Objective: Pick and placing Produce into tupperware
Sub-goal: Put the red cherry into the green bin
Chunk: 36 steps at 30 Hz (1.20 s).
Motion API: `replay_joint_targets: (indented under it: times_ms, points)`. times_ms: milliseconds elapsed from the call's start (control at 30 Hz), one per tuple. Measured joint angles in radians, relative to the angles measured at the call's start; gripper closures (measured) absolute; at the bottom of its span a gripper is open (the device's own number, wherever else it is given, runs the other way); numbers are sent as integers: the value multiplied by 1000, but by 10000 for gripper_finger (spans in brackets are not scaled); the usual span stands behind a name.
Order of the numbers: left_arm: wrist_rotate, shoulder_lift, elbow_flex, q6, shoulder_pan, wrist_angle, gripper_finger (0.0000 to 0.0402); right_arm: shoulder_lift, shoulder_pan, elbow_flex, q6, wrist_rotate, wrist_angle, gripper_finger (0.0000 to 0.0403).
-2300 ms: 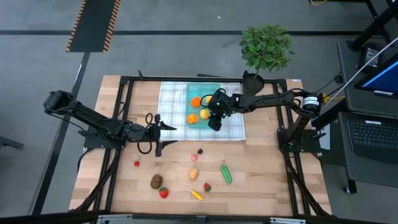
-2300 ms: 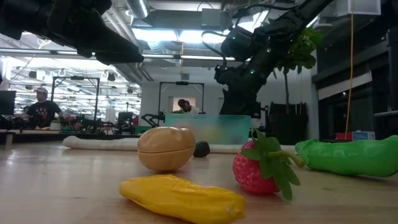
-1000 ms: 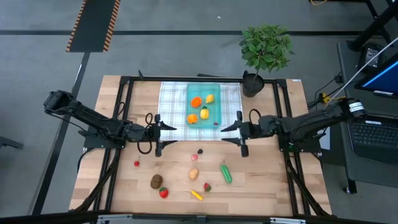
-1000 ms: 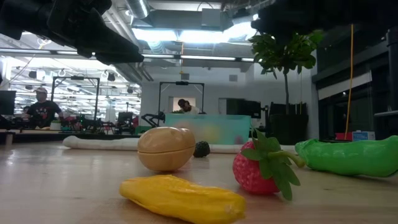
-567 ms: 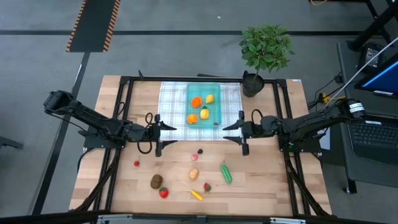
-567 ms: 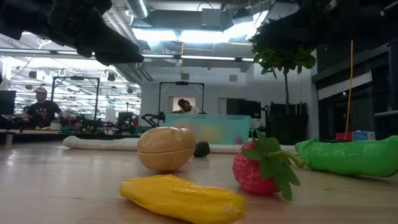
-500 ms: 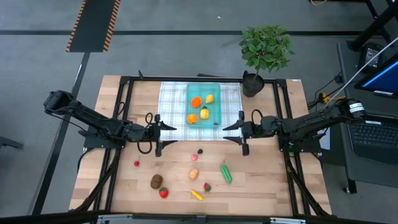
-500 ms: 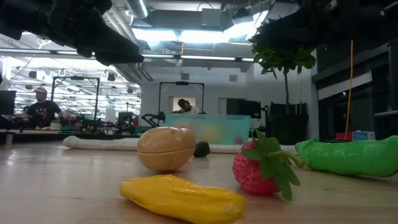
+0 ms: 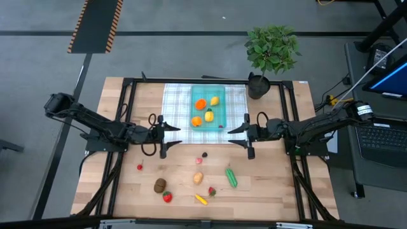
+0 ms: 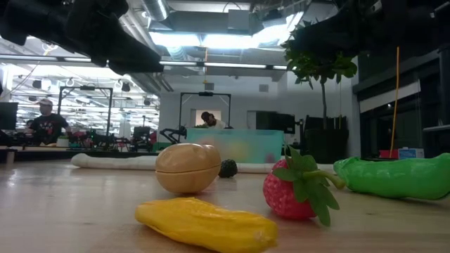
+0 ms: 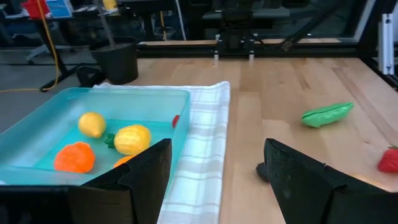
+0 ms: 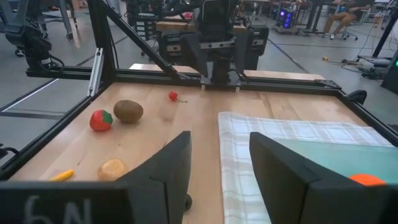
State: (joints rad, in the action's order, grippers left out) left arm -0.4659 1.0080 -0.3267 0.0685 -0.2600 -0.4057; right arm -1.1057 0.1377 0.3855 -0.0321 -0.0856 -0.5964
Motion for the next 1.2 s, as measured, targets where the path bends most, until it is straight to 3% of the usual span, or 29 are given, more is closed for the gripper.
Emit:
replay_joint_targets:
  times_ms: [367,600,1000,1100,1200]
  points:
    - [-2,0,-21,-34,-9,-18,154,0,0,0,0,0,-1,238]
    - [11,-10,-74,-105,-97,21,154,0,0,0,2,0,-1,238]
    - [12,-137,-86,-66,-252,74,154,0,0,1,3,0,7,238]
    - [2,-168,-88,-11,-274,139,154,0,0,1,4,0,7,238]
    - [-51,-171,-131,69,-292,311,154,0,0,1,4,0,7,237]
